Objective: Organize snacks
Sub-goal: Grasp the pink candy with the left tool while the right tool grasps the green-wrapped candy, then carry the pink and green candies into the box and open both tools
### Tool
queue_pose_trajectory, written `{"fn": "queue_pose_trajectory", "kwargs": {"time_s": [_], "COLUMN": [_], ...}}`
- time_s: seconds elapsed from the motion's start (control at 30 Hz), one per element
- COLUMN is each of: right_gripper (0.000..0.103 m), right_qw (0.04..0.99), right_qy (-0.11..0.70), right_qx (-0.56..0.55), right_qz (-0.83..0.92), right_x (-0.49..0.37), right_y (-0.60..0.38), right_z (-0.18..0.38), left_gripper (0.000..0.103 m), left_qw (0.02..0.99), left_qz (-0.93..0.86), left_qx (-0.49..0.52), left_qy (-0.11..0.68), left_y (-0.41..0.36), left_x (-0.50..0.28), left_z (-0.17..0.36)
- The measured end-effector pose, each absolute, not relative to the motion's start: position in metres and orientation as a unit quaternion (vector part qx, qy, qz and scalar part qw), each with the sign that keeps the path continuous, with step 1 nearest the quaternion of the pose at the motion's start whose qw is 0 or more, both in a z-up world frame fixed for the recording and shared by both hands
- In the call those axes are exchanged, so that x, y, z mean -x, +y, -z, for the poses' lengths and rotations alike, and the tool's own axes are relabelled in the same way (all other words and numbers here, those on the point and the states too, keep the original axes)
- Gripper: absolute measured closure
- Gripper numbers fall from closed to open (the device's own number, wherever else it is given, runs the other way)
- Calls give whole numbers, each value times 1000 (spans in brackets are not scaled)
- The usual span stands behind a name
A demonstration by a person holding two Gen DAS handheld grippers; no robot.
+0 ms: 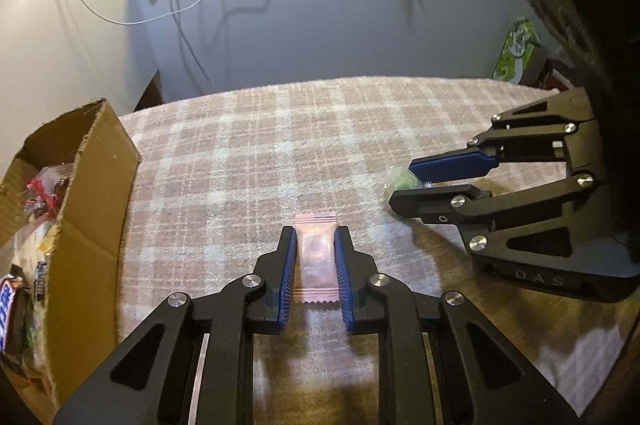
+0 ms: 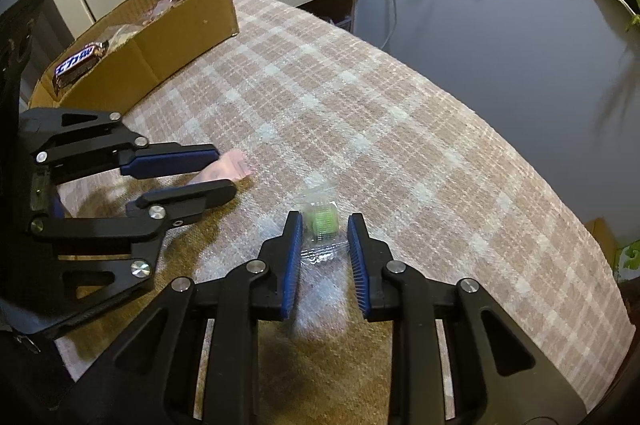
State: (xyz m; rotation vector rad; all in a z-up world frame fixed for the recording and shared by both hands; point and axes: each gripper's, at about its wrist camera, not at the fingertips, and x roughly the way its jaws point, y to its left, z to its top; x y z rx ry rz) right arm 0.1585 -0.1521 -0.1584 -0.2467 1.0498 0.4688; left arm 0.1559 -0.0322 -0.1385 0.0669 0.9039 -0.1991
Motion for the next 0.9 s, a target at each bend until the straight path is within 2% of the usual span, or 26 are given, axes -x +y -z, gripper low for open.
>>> {"fn": "queue_pose_trajectory", "kwargs": {"time_s": [0.47, 0.9], "right_gripper": [79, 79], "right_qw": [850, 861], "right_qy": [471, 440], "right_qx": [93, 90], "right_qz": [-218, -240], "right_x": [-135, -126], "right_y": [-154, -109], "right_z": [123, 88], "left_gripper": [85, 85], "left_qw": [916, 936], "left_qz": [103, 76], "left_qx": [2, 17], "left_qy": [388, 344], "left_y": [-13, 28], "left_x": [-120, -77], "left_z": [94, 64]}}
